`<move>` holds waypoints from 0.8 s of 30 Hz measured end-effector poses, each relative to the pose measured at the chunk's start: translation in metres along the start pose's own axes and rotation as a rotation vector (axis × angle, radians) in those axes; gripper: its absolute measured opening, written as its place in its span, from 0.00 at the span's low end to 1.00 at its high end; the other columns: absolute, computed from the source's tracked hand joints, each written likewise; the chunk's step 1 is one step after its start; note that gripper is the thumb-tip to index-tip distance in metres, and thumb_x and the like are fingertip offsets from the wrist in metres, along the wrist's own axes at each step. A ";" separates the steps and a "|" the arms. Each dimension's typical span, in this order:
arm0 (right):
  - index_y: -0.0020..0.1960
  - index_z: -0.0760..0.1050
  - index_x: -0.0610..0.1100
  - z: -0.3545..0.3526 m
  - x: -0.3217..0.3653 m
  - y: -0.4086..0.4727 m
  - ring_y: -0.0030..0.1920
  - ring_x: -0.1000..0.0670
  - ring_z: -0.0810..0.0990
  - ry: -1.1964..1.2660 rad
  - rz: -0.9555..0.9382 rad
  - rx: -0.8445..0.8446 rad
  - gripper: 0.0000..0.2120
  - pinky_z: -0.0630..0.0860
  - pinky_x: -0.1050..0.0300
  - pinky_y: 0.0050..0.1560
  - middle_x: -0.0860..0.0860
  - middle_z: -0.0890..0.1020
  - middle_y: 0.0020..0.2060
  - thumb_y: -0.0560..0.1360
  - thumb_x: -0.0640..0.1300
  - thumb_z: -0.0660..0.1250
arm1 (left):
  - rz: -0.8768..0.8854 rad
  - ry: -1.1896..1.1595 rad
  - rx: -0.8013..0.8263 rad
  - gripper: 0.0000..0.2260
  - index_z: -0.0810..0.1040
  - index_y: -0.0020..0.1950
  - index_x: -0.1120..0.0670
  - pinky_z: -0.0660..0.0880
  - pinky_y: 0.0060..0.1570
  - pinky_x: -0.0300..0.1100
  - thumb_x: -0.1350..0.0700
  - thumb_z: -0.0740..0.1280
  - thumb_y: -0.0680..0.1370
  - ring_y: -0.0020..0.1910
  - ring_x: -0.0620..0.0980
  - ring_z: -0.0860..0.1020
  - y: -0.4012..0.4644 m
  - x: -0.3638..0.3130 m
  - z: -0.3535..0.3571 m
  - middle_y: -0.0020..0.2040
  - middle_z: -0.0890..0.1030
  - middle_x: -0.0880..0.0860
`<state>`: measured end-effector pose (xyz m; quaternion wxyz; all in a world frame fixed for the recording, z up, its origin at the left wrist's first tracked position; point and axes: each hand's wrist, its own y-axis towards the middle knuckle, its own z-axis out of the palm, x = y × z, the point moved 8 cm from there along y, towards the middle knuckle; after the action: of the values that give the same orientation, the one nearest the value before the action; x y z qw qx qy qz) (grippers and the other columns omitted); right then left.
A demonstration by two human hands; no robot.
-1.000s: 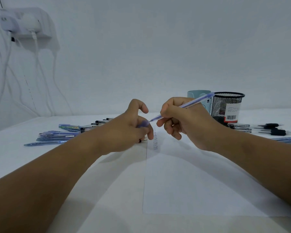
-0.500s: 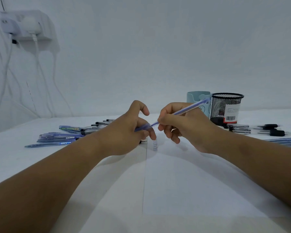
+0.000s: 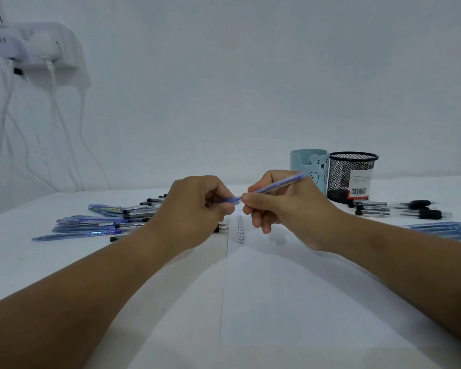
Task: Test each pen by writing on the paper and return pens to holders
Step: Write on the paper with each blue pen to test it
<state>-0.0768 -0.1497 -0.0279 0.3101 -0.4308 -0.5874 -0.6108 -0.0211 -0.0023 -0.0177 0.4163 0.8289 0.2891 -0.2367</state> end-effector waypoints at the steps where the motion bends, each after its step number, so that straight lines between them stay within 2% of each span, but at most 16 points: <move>1: 0.44 0.76 0.33 -0.001 -0.001 -0.001 0.29 0.42 0.77 0.006 0.002 0.009 0.05 0.74 0.55 0.27 0.35 0.81 0.36 0.74 0.32 0.72 | -0.003 -0.011 -0.006 0.12 0.81 0.37 0.48 0.80 0.46 0.49 0.63 0.75 0.74 0.41 0.55 0.84 -0.001 0.000 0.001 0.38 0.86 0.51; 5: 0.45 0.76 0.33 -0.006 -0.001 -0.001 0.30 0.44 0.78 0.011 0.029 0.045 0.04 0.75 0.56 0.28 0.37 0.80 0.35 0.75 0.33 0.71 | -0.039 -0.091 0.013 0.07 0.83 0.40 0.53 0.81 0.42 0.49 0.63 0.75 0.75 0.33 0.51 0.82 -0.002 0.000 0.010 0.36 0.85 0.53; 8: 0.46 0.77 0.37 -0.015 0.000 0.005 0.34 0.44 0.79 -0.099 0.027 -0.012 0.03 0.76 0.55 0.33 0.41 0.80 0.36 0.78 0.37 0.70 | -0.111 -0.232 0.054 0.03 0.83 0.48 0.54 0.80 0.40 0.44 0.59 0.75 0.76 0.35 0.49 0.83 0.000 0.001 0.022 0.38 0.85 0.53; 11: 0.50 0.75 0.39 -0.031 0.005 0.016 0.46 0.41 0.84 -0.176 0.064 -0.103 0.03 0.82 0.52 0.46 0.40 0.83 0.45 0.81 0.39 0.66 | -0.056 -0.121 0.065 0.19 0.75 0.62 0.42 0.78 0.44 0.41 0.41 0.72 0.74 0.43 0.44 0.81 0.003 -0.001 0.029 0.46 0.84 0.44; 12: 0.51 0.74 0.39 -0.036 0.010 0.017 0.50 0.40 0.85 -0.174 0.089 -0.093 0.03 0.83 0.51 0.51 0.40 0.83 0.47 0.82 0.39 0.64 | -0.028 -0.054 0.066 0.23 0.72 0.64 0.38 0.77 0.45 0.40 0.35 0.70 0.71 0.46 0.43 0.80 0.003 -0.001 0.029 0.49 0.82 0.42; 13: 0.51 0.73 0.39 -0.044 0.015 0.018 0.51 0.40 0.85 -0.212 0.107 -0.066 0.02 0.83 0.48 0.55 0.40 0.84 0.47 0.82 0.38 0.64 | 0.000 0.013 0.073 0.25 0.71 0.64 0.35 0.76 0.47 0.39 0.32 0.66 0.69 0.49 0.42 0.79 0.004 -0.001 0.028 0.51 0.80 0.40; 15: 0.49 0.75 0.40 -0.063 0.028 0.016 0.47 0.43 0.85 -0.410 0.141 0.019 0.03 0.82 0.44 0.57 0.44 0.84 0.43 0.81 0.36 0.65 | 0.055 0.140 0.104 0.23 0.72 0.59 0.34 0.70 0.48 0.36 0.29 0.61 0.67 0.53 0.40 0.75 0.002 0.000 0.028 0.51 0.79 0.38; 16: 0.48 0.77 0.42 -0.072 0.033 0.013 0.44 0.46 0.84 -0.514 0.158 0.063 0.04 0.83 0.44 0.55 0.46 0.84 0.41 0.81 0.37 0.66 | 0.078 0.186 0.123 0.22 0.74 0.57 0.34 0.69 0.49 0.34 0.28 0.60 0.67 0.54 0.38 0.74 0.001 0.000 0.029 0.51 0.79 0.37; 18: 0.49 0.80 0.46 -0.095 0.042 0.001 0.38 0.51 0.80 -0.692 0.183 0.098 0.06 0.83 0.50 0.47 0.50 0.81 0.37 0.81 0.39 0.66 | 0.117 0.255 0.154 0.19 0.77 0.54 0.35 0.67 0.50 0.32 0.29 0.59 0.69 0.57 0.35 0.72 -0.001 -0.003 0.035 0.53 0.77 0.33; 21: 0.51 0.84 0.54 -0.132 0.048 -0.021 0.32 0.51 0.75 -0.972 0.227 0.104 0.11 0.76 0.57 0.37 0.55 0.79 0.31 0.81 0.41 0.65 | 0.191 0.323 0.203 0.15 0.77 0.52 0.35 0.66 0.51 0.29 0.32 0.59 0.73 0.59 0.34 0.70 -0.004 -0.018 0.049 0.56 0.74 0.29; 24: 0.55 0.84 0.57 -0.170 0.045 -0.044 0.42 0.50 0.80 -1.227 0.260 0.111 0.12 0.77 0.59 0.46 0.56 0.84 0.42 0.79 0.42 0.69 | 0.268 0.350 0.226 0.15 0.78 0.52 0.36 0.65 0.52 0.27 0.32 0.59 0.73 0.59 0.34 0.69 -0.008 -0.033 0.060 0.57 0.73 0.29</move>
<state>-0.1629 -0.3065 0.0033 0.0102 -0.7541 -0.6321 -0.1782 -0.0593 -0.0575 -0.0335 0.2920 0.9296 0.2157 -0.0630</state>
